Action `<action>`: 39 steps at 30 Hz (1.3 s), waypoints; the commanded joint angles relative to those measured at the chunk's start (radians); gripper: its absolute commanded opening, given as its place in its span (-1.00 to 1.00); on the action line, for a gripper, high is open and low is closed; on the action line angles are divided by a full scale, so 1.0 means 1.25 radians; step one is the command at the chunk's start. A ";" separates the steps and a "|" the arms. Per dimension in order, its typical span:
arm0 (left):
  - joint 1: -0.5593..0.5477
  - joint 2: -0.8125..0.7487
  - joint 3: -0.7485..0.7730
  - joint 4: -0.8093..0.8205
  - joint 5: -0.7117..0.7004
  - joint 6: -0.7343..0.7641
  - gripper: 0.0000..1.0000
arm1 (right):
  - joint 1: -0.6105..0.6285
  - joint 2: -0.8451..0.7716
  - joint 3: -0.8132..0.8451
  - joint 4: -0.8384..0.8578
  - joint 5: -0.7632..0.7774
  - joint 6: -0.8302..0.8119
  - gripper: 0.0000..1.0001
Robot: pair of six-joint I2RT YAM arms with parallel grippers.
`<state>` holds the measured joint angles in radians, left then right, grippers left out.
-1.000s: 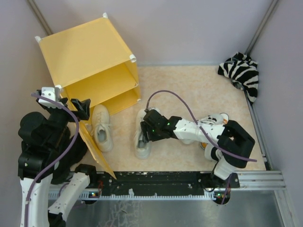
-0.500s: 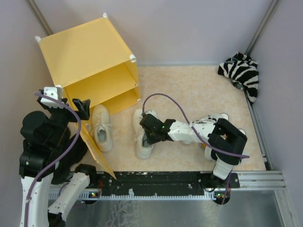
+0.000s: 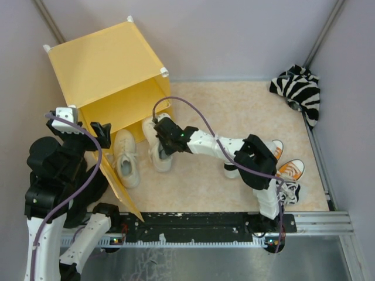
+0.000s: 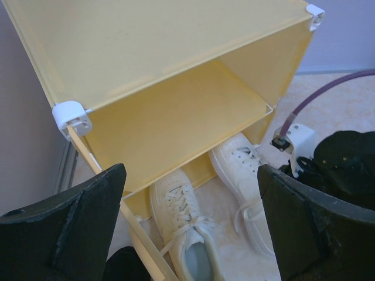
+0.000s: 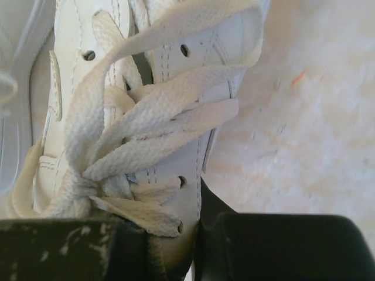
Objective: Place and organize the shoes in the shoe cabinet
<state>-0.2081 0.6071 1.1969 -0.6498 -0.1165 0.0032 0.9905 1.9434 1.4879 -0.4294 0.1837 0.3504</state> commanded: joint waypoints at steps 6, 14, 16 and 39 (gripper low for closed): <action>-0.007 0.014 -0.010 0.012 -0.009 0.025 0.99 | -0.107 0.158 0.231 0.083 -0.034 -0.041 -0.03; -0.008 0.021 -0.015 0.015 -0.013 0.035 0.99 | -0.111 0.047 0.122 0.146 -0.110 -0.071 0.27; -0.009 0.025 -0.014 0.015 -0.009 0.035 0.99 | -0.110 -0.002 0.088 0.156 -0.132 -0.074 0.28; -0.010 0.037 -0.021 0.025 -0.004 0.025 0.99 | -0.011 -0.277 -0.318 0.278 -0.150 -0.059 0.37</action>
<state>-0.2146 0.6491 1.1797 -0.6495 -0.1234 0.0315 0.9588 1.6203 1.1152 -0.1940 -0.0059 0.2649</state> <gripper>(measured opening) 0.995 0.687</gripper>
